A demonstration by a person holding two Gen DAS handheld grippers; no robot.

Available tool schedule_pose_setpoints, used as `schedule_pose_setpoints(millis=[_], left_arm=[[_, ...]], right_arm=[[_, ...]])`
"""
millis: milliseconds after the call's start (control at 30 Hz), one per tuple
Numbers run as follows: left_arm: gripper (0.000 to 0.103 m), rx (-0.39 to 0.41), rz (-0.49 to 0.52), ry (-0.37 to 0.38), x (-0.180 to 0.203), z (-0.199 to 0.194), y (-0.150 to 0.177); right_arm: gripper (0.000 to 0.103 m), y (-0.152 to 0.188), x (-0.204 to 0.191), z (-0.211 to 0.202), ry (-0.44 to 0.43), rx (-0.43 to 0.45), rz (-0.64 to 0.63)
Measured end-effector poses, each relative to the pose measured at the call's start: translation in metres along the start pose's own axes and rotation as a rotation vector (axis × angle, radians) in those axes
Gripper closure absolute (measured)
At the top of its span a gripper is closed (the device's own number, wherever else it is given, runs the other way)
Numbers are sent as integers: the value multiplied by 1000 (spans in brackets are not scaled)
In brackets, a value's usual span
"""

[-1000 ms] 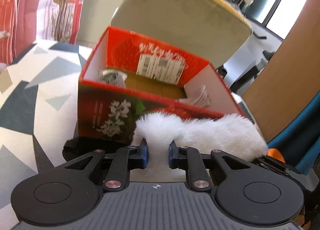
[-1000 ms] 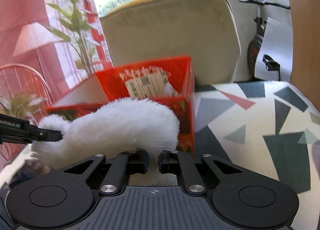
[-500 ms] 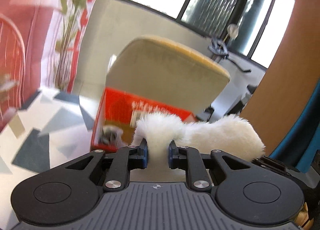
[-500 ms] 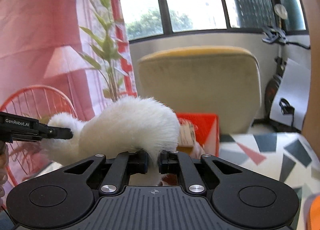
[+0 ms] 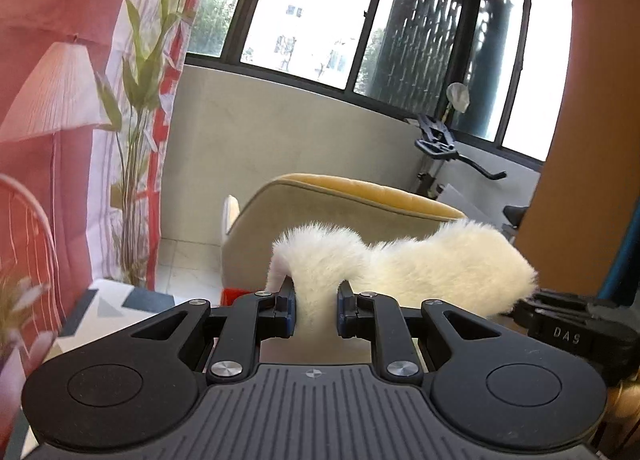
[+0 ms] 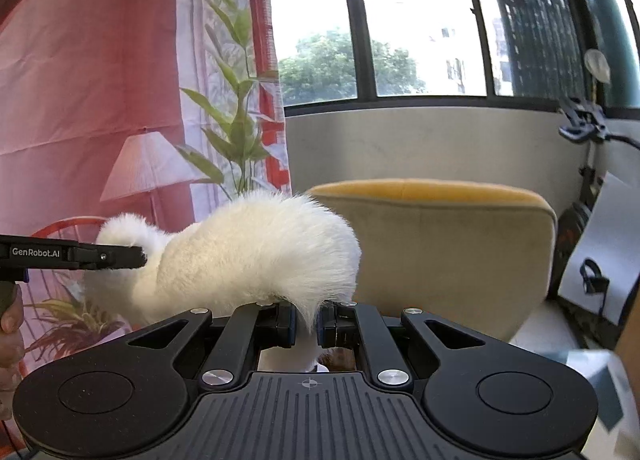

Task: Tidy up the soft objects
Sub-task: 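Lift the white fluffy fur with both grippers and carry it over the red box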

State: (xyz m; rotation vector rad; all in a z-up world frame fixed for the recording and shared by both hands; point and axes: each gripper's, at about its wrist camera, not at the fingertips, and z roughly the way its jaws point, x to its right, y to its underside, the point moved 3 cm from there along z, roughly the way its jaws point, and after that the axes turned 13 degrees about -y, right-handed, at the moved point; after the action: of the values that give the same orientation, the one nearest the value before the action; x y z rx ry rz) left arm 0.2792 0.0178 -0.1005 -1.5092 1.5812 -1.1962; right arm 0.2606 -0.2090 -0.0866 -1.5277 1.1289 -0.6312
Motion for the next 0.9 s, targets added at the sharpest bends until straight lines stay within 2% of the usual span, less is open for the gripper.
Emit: schedule_pose_setpoints(millis=[233, 600, 900], left_arm=[[83, -41, 47, -39, 6, 51, -2], [83, -203, 61, -58, 7, 157, 16], [83, -290, 135, -68, 15, 196, 34]], right_arm=[[95, -7, 37, 55, 11, -78, -23], [95, 28, 98, 130, 52, -190, -22], [95, 60, 132, 168, 96, -302, 10]])
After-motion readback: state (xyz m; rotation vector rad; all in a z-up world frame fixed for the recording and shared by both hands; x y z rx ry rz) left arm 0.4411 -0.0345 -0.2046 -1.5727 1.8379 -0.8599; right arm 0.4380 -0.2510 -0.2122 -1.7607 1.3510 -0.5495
